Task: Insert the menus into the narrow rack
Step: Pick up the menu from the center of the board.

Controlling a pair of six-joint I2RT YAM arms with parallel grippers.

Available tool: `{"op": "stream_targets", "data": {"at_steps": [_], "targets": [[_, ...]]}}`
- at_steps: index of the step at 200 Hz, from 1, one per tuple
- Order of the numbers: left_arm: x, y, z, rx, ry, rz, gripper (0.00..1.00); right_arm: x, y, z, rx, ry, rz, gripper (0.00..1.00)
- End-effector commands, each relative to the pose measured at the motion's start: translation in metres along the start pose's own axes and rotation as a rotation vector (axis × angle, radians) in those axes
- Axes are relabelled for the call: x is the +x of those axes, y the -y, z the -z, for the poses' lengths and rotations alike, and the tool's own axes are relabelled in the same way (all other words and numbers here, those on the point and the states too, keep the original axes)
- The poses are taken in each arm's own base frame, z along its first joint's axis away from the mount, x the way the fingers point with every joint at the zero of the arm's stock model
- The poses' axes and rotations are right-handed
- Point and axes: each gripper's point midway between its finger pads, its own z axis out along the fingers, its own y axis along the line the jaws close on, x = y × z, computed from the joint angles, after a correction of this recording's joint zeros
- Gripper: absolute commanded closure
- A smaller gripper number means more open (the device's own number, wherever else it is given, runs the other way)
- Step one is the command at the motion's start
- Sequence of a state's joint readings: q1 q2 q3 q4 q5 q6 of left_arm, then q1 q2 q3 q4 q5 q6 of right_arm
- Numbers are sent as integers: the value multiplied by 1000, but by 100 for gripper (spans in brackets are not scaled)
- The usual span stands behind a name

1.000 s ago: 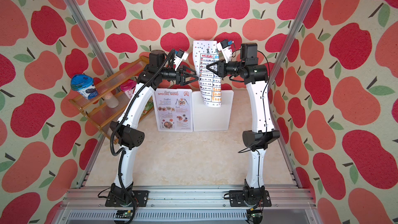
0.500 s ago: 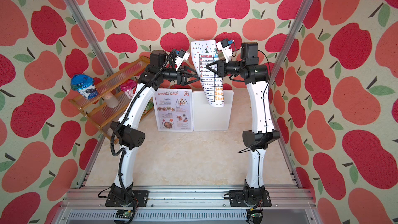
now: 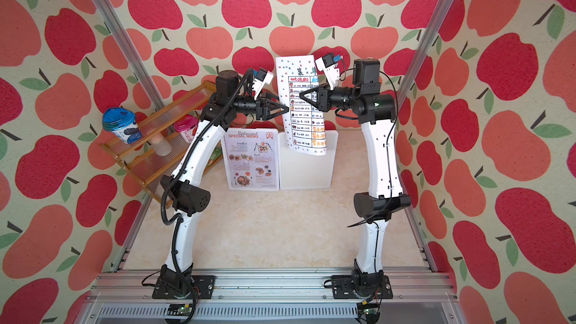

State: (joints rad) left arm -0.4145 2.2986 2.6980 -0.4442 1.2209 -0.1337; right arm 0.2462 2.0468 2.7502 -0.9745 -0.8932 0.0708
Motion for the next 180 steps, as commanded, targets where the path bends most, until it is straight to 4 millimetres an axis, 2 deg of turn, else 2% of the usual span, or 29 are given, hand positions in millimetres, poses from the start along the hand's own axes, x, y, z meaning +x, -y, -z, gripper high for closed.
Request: {"op": "stream_targets", "data": {"at_steps": [1,33,46,66,94,133,165,180], "targets": [[-5,16,-3,43,-1,-48,51,2,13,-2,28,-2,11,81],[-2,26,-6,58,-19,-46,63,6,31,-7,78,-8,14,81],[1,25,-5,50,-29,-42,69,5,34,-7,81,-6,18,81],[6,20,-6,29,-41,-33,74,5,40,-6,93,-2,20,81],[8,17,-10,20,-42,-31,81,3,42,-7,91,5,26,81],[13,5,-29,-124,-66,-122,100,-5,36,-4,90,28,63,76],[19,-15,-50,-310,-104,-273,100,-4,34,-1,97,18,83,63],[10,-19,-54,-346,-79,-322,100,0,35,0,99,4,83,60]]}}
